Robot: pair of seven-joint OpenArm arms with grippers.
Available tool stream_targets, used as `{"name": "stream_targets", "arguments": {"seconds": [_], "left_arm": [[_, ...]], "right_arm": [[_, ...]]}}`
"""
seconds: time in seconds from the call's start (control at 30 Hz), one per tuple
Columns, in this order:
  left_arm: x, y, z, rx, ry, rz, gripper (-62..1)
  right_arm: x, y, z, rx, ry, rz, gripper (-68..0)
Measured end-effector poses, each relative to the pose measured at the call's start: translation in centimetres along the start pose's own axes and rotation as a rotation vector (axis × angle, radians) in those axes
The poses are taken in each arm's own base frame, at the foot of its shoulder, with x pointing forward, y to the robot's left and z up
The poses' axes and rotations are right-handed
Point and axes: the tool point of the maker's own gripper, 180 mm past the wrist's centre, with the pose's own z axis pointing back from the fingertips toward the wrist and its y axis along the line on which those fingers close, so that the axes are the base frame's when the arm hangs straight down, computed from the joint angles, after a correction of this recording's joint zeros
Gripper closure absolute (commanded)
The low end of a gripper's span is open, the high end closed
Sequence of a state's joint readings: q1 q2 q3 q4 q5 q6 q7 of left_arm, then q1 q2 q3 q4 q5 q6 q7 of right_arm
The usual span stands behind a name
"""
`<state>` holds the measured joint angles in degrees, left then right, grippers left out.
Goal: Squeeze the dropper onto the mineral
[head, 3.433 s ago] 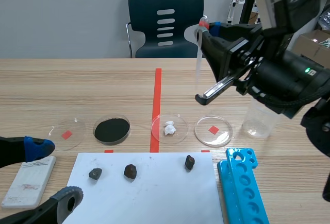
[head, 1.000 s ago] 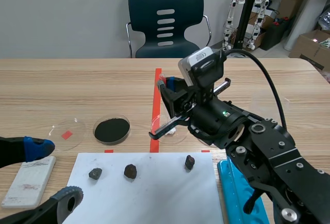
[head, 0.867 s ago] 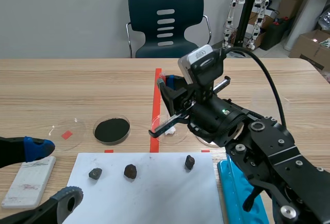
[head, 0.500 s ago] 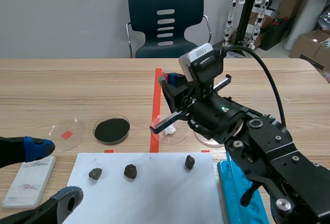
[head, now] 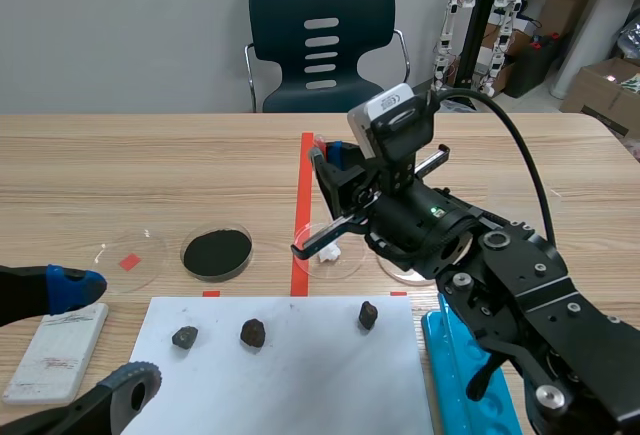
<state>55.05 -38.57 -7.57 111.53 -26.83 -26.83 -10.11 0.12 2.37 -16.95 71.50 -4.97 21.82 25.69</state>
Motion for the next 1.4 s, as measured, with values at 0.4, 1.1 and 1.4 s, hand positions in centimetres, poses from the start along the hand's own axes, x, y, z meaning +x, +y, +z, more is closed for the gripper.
{"name": "stream_targets", "arguments": {"seconds": [0.4,1.1,1.4], "left_arm": [[0.0,0.0,0.0,0.0,0.0,0.0,-52.5],[0.0,0.0,0.0,0.0,0.0,0.0,-52.5],[0.0,0.0,0.0,0.0,0.0,0.0,-52.5]], "right_arm": [[0.0,0.0,0.0,0.0,0.0,0.0,-0.9],[0.0,0.0,0.0,0.0,0.0,0.0,-0.9],[0.0,0.0,0.0,0.0,0.0,0.0,-0.9]]}}
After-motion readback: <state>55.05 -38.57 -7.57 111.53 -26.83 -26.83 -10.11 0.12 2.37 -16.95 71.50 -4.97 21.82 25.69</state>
